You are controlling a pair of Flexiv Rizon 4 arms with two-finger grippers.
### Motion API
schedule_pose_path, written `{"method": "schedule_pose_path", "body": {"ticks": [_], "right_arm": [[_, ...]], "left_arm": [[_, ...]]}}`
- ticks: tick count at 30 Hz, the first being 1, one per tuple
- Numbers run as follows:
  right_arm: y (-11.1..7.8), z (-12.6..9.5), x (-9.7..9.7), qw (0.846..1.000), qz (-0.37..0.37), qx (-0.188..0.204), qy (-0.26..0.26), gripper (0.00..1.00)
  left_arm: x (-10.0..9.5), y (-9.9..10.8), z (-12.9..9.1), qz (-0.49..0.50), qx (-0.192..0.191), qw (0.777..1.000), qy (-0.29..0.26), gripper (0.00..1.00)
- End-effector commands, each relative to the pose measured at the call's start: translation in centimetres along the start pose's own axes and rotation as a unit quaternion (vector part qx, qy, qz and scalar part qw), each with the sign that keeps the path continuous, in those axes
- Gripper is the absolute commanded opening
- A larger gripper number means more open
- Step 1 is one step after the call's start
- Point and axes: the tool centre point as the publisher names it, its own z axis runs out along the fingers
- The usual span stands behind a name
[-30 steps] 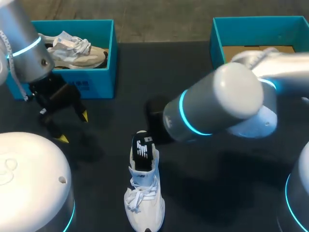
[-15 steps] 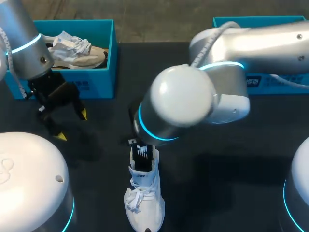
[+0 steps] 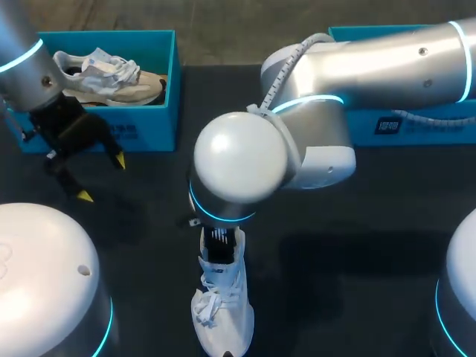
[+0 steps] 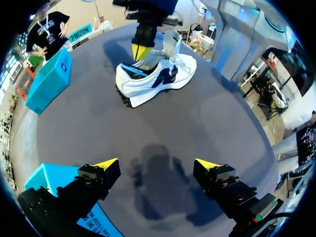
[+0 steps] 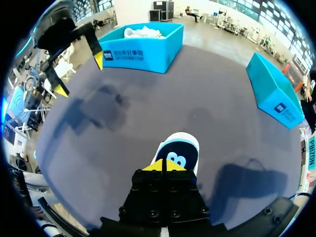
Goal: Take the shoe out of the shoebox, open the shoe tongue, remove and reinsert the insole, then place the shoe into the shoebox
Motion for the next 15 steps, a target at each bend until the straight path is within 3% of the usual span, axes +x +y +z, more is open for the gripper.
{"method": "schedule_pose_path", "body": {"ticks": [1,15], "right_arm": [[-0.6,1.3,-0.2,1.000,0.007,-0.005,-0.003,0.00],[-0.7,4.0,-1.2,1.000,0.011,-0.015,-0.018,0.00]], "left_arm": [[-0.3,0.9,-0.6,0.010,0.022,1.000,0.007,1.00],[-0.3,1.3,-0.8,0.007,0.025,1.000,0.006,1.00]]}}
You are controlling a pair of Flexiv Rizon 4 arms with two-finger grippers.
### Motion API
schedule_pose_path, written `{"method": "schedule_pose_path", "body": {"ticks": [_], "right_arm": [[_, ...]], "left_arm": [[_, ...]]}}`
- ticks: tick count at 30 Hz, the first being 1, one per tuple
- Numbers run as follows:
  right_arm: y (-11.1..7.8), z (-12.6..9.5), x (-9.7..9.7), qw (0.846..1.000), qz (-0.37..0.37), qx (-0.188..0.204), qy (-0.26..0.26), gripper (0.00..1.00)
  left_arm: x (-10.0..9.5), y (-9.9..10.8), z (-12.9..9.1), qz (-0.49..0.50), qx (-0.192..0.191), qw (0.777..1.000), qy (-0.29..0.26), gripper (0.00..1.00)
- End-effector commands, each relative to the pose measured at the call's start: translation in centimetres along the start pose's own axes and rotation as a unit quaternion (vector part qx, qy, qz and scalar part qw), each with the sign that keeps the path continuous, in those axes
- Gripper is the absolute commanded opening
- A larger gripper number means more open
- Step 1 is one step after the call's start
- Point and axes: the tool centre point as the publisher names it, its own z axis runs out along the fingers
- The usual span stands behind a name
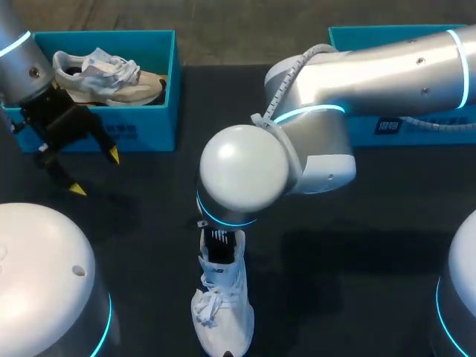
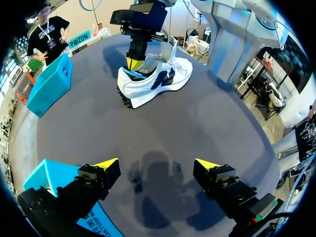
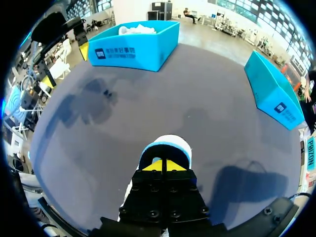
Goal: Take the shoe out of the shoebox, open the shoe tongue, remove and reinsert the insole, then place the shoe into the shoebox
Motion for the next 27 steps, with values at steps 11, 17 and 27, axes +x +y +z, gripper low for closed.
{"method": "schedule_pose_path", "body": {"ticks": [11,17,27], "right_arm": [[-1.5,4.0,0.6,1.000,0.014,-0.009,0.004,0.00],[-2.1,4.9,0.4,1.000,0.019,-0.005,0.002,0.00],[-3.4,6.1,0.4,1.000,0.026,0.014,0.004,0.00]], "left_arm": [[0.0,0.0,0.0,0.000,-0.001,1.000,0.001,1.00],[0.0,0.0,0.0,0.000,-0.001,1.000,0.001,1.00],[0.0,0.0,0.0,0.000,-0.001,1.000,0.001,1.00]]}}
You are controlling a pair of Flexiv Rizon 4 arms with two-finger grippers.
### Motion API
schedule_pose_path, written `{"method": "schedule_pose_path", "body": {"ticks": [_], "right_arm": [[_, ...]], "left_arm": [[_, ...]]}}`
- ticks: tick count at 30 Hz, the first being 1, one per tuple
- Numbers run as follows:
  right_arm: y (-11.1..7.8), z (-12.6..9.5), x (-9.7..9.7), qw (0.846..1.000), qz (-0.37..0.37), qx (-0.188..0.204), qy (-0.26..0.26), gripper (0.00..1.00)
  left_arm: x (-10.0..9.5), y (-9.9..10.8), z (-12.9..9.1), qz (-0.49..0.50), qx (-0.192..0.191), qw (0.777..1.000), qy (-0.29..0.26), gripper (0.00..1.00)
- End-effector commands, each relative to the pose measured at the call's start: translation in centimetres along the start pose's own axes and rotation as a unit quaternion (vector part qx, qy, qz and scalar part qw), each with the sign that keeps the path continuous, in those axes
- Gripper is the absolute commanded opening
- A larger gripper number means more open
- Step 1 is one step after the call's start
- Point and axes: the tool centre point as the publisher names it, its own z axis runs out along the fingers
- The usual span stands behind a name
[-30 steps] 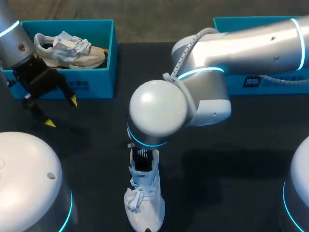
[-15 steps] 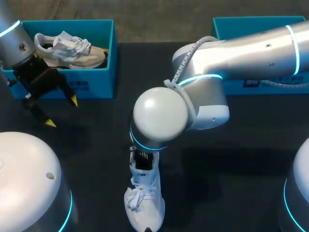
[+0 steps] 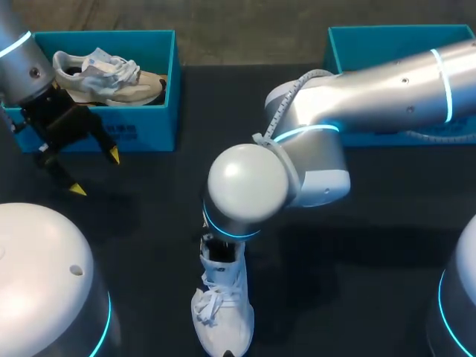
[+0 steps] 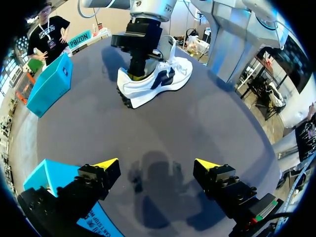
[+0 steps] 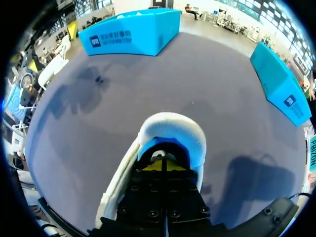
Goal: Take the shoe out of the shoebox, open the shoe tongue, remove and reinsert the insole, then place the shoe into the shoebox
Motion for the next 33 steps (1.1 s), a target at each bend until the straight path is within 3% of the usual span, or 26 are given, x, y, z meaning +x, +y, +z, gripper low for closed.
{"method": "schedule_pose_path", "body": {"ticks": [1,10,18,25,33], "right_arm": [[-1.2,1.2,0.8,1.000,0.029,-0.004,-0.003,0.00],[-3.0,1.8,0.5,0.999,0.038,0.034,-0.003,0.00],[-3.7,0.1,0.6,0.997,0.044,0.064,-0.014,0.00],[-2.0,-2.7,0.9,0.999,0.029,0.000,-0.040,0.00],[0.6,-2.3,0.7,0.998,0.019,-0.034,-0.043,0.00]], "left_arm": [[0.0,0.0,-0.1,0.000,-0.001,1.000,0.001,1.00],[0.0,0.0,-0.1,0.000,-0.001,1.000,0.001,1.00],[0.0,0.0,-0.1,0.000,-0.001,1.000,0.001,1.00],[0.0,0.0,-0.1,0.000,-0.001,1.000,0.001,1.00],[0.0,0.0,-0.1,0.000,-0.001,1.000,0.001,1.00]]}}
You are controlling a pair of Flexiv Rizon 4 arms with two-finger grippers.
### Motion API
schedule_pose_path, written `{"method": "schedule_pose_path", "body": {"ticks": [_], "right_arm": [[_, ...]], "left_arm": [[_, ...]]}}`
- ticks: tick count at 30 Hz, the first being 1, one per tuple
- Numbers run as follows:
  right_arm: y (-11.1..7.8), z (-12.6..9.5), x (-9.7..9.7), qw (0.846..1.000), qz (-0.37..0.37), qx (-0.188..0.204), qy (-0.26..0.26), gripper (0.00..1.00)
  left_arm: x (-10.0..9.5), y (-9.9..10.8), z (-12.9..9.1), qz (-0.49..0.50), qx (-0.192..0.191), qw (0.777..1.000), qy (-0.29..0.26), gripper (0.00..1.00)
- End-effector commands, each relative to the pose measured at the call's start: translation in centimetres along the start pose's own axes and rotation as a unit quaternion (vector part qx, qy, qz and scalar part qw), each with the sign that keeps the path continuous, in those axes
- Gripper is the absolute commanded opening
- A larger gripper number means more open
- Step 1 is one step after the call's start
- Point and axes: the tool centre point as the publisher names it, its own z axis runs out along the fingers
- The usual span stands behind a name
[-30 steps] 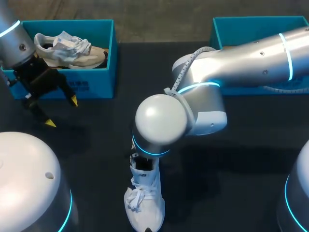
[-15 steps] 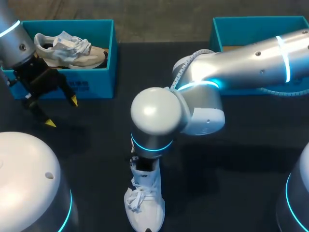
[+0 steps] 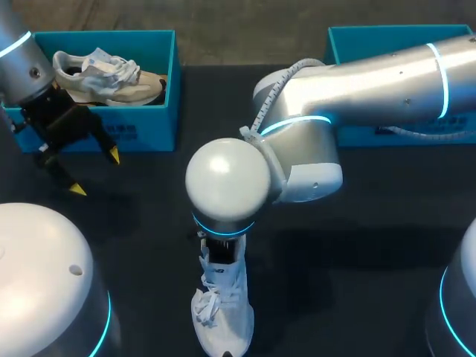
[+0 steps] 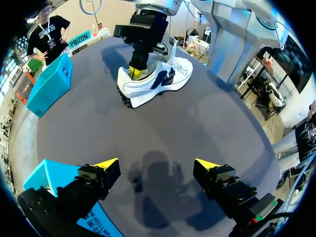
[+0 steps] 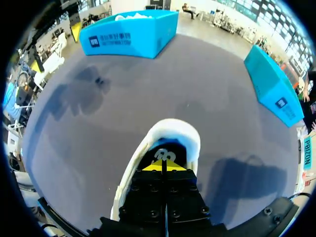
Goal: Take the shoe out of the shoebox, open the shoe tongue, remove and reinsert the insole, then place the shoe into the shoebox
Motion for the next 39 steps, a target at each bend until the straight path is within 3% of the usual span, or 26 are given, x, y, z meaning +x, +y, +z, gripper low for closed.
{"method": "schedule_pose_path", "body": {"ticks": [1,19,31,39], "right_arm": [[0.0,0.4,0.6,0.999,0.023,-0.034,-0.010,0.00],[1.9,1.9,0.5,0.998,0.024,-0.055,-0.005,0.00],[1.8,5.5,0.5,0.999,0.017,-0.019,0.019,0.00],[0.2,5.9,0.5,0.999,0.019,0.017,0.020,0.00]], "left_arm": [[0.0,0.0,0.0,0.000,-0.001,1.000,0.001,1.00],[0.0,0.0,0.0,0.000,-0.001,1.000,0.001,1.00],[0.0,0.0,0.0,0.000,-0.001,1.000,0.001,1.00],[0.0,0.0,0.0,0.000,-0.001,1.000,0.001,1.00]]}}
